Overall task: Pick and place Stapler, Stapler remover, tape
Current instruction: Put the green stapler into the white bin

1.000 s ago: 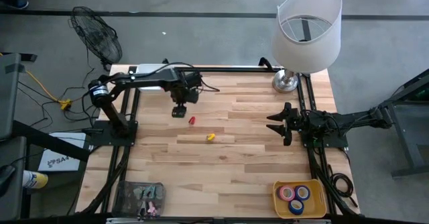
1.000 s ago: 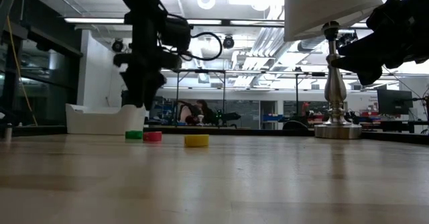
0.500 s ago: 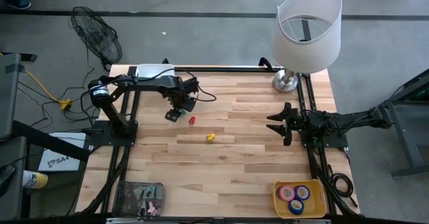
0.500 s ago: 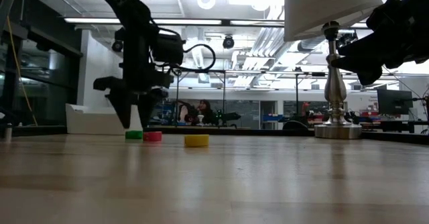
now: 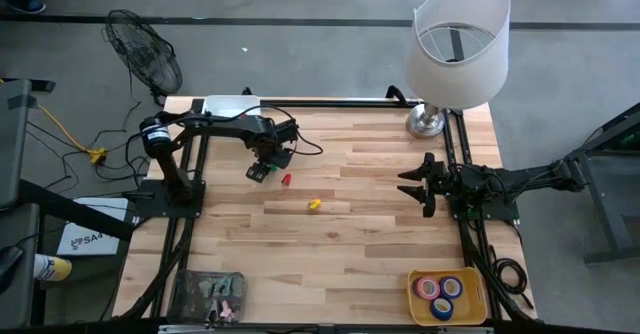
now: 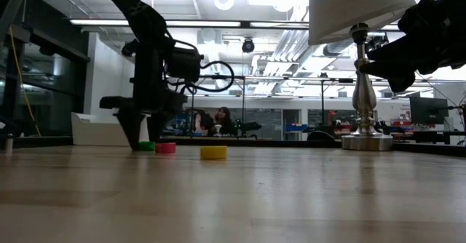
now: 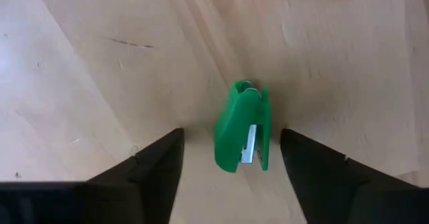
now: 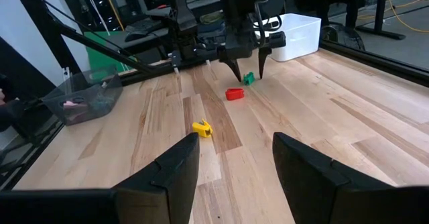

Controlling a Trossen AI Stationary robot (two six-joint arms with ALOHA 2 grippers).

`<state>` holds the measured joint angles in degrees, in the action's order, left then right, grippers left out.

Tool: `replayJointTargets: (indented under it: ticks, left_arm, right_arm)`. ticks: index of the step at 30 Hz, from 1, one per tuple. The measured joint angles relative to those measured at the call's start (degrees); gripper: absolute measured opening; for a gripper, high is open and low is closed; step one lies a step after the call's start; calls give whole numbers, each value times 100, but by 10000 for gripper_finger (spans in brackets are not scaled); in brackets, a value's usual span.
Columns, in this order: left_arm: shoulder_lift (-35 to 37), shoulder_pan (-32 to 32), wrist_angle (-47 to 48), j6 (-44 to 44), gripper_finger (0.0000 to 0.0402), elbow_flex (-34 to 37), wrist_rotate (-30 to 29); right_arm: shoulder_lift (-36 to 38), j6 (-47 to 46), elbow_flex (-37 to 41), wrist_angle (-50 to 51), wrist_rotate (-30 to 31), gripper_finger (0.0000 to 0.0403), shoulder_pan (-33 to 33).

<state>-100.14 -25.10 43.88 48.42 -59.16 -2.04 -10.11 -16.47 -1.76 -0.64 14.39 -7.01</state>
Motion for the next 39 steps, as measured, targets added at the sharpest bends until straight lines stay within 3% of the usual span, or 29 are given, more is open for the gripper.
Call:
replayJointTargets:
  ticks: [14,22,30,39]
  left_arm:
    - [0,0,-45,-381,54,-2,157]
    - [95,-2,-50,-1271,54,0,423]
    - [641,-204,245,-2700,61,-1,71]
    - [1492,-896,811,-4371,62,-2,-316]
  right_arm:
    - [0,0,0,-2,2,181,2]
    - [0,0,0,-2,0,181,2]
    - [0,0,0,-2,2,181,2]
    - [-2,0,0,-2,0,181,2]
